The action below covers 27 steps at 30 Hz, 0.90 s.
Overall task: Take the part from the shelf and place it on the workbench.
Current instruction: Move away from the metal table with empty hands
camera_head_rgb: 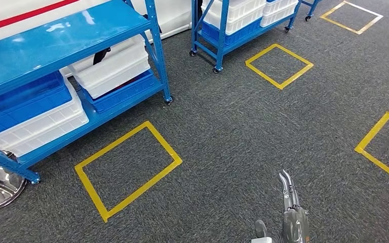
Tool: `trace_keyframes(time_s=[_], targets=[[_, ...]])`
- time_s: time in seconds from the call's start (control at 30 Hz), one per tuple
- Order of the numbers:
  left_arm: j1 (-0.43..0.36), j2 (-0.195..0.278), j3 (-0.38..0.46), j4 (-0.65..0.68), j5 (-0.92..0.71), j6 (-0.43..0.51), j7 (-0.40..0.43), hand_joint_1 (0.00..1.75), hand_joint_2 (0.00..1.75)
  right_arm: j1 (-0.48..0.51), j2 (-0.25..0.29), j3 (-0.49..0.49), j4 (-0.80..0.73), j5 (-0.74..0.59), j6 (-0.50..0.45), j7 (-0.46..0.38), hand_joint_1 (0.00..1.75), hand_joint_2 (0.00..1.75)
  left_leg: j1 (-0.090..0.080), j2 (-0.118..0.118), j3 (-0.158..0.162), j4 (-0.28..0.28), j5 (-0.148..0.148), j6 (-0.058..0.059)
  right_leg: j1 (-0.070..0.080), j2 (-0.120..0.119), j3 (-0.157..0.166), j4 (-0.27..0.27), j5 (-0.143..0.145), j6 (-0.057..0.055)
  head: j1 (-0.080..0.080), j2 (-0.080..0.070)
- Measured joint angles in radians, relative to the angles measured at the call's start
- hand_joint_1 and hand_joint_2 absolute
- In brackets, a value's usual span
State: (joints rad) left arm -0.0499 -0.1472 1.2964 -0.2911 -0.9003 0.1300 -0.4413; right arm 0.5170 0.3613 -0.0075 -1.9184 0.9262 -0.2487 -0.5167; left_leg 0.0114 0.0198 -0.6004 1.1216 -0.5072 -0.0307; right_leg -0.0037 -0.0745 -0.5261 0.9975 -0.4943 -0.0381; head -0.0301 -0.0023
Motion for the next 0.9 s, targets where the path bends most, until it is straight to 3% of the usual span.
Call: trace_keyframes(time_s=[0.07,0.1,0.17,0.2,0.27,0.33,0.37,0.4,0.43,0.47,0.53,0.6,0.67,0.7,0.77,0.83,0.9], targets=[[-0.002,0.000,0.002,0.000,0.000,0.000,-0.001,0.00,0.00,-0.001,0.000,0.001,0.000,0.002,0.000,0.001,0.00,0.00,-0.007,0.032,0.060,-0.113,0.036,0.012,0.004,-0.016,0.005,0.002,-0.005,0.008,0.001,0.000],[-0.003,0.000,0.003,0.000,0.000,0.000,-0.001,0.00,0.00,-0.001,0.000,0.002,0.000,0.004,-0.001,0.002,0.00,0.00,-0.010,0.040,0.068,-0.132,0.037,0.016,0.006,-0.022,0.007,0.003,-0.006,0.012,0.001,0.000],[-0.002,0.001,0.008,0.000,0.000,0.001,-0.001,0.00,0.00,-0.003,0.000,0.006,0.000,0.010,-0.003,0.004,0.00,0.00,-0.011,0.022,0.066,-0.136,0.041,0.026,0.007,-0.034,0.009,0.002,-0.008,0.022,0.001,0.000],[-0.001,0.001,0.011,0.000,0.001,0.002,0.000,0.00,0.00,-0.004,0.000,0.009,0.000,0.013,-0.005,0.007,0.00,0.00,-0.008,0.014,0.068,-0.141,0.045,0.030,0.005,-0.025,0.009,0.007,-0.013,0.028,0.002,0.000],[-0.002,0.001,0.015,0.000,0.002,0.005,0.002,0.00,0.00,-0.005,0.000,0.015,0.000,0.019,-0.008,0.012,0.00,0.00,-0.001,-0.003,0.072,-0.151,0.055,0.041,0.001,0.021,-0.012,0.061,-0.053,0.038,0.004,0.000],[-0.006,0.001,0.016,0.001,0.000,0.009,0.005,0.00,0.00,-0.004,0.000,0.018,0.002,0.025,-0.013,0.019,0.00,0.00,0.000,-0.022,0.068,-0.152,0.059,0.047,-0.005,0.063,-0.069,0.185,-0.120,0.044,0.005,0.000],[-0.007,0.001,0.017,0.001,-0.002,0.010,0.006,0.00,0.00,-0.004,0.000,0.018,0.003,0.028,-0.015,0.022,0.00,0.00,-0.001,-0.033,0.066,-0.151,0.059,0.048,-0.007,0.068,-0.098,0.243,-0.142,0.046,0.005,0.000],[-0.007,0.001,0.018,0.001,-0.003,0.011,0.006,0.00,0.00,-0.003,0.000,0.019,0.005,0.030,-0.017,0.025,0.00,0.00,-0.001,-0.045,0.066,-0.150,0.060,0.048,-0.009,0.070,-0.115,0.276,-0.145,0.048,0.005,0.000],[-0.007,0.001,0.019,0.002,-0.004,0.011,0.006,0.00,0.00,-0.004,0.000,0.020,0.006,0.031,-0.018,0.027,0.00,0.00,0.000,-0.058,0.066,-0.148,0.060,0.047,-0.011,0.071,-0.116,0.272,-0.128,0.048,0.005,0.000],[-0.007,0.001,0.020,0.002,-0.004,0.010,0.006,0.00,0.00,-0.004,0.000,0.021,0.006,0.032,-0.019,0.029,0.00,0.00,0.000,-0.071,0.066,-0.146,0.059,0.045,-0.014,0.074,-0.099,0.230,-0.094,0.048,0.005,0.000],[-0.007,0.001,0.021,0.003,-0.003,0.007,0.006,0.00,0.00,-0.005,0.000,0.023,0.007,0.035,-0.020,0.031,0.00,0.00,0.000,-0.095,0.064,-0.137,0.055,0.038,-0.019,0.102,-0.041,0.100,-0.025,0.047,0.005,0.000],[-0.008,0.001,0.022,0.004,-0.003,0.005,0.006,0.00,0.00,-0.006,0.000,0.024,0.008,0.038,-0.021,0.032,0.00,0.00,-0.001,-0.116,0.057,-0.128,0.052,0.024,-0.019,0.127,-0.012,0.030,-0.002,0.043,0.004,0.000],[-0.007,0.002,0.023,0.004,-0.002,0.001,0.006,0.00,0.00,-0.006,0.000,0.026,0.010,0.044,-0.025,0.036,0.00,0.00,0.002,-0.131,0.049,-0.127,0.054,0.010,-0.016,0.120,-0.013,0.026,-0.003,0.033,0.004,0.000],[-0.005,0.002,0.025,0.004,0.001,-0.002,0.005,0.00,0.00,-0.007,0.000,0.028,0.010,0.046,-0.029,0.039,0.00,0.00,0.004,-0.129,0.046,-0.125,0.053,0.004,-0.016,0.111,-0.012,0.023,-0.001,0.026,0.004,0.000],[-0.005,0.002,0.031,0.005,0.010,-0.012,0.001,0.00,0.00,-0.008,0.001,0.032,0.011,0.042,-0.037,0.046,0.00,0.00,0.004,-0.092,0.023,-0.079,0.024,-0.004,-0.016,0.094,-0.010,0.013,0.000,0.010,0.001,0.000],[-0.009,0.002,0.037,0.006,0.019,-0.019,-0.003,0.00,0.00,-0.008,0.002,0.033,0.011,0.031,-0.039,0.054,0.00,0.00,0.002,-0.044,-0.038,0.044,-0.036,-0.008,-0.014,0.078,-0.009,0.009,-0.007,0.000,-0.003,0.000],[-0.009,0.002,0.042,0.007,0.026,-0.023,-0.005,0.00,0.00,-0.008,0.002,0.033,0.013,0.021,-0.041,0.066,0.00,0.00,0.003,-0.030,-0.094,0.158,-0.068,-0.010,-0.009,0.061,-0.003,0.010,-0.015,-0.003,-0.003,0.000]])
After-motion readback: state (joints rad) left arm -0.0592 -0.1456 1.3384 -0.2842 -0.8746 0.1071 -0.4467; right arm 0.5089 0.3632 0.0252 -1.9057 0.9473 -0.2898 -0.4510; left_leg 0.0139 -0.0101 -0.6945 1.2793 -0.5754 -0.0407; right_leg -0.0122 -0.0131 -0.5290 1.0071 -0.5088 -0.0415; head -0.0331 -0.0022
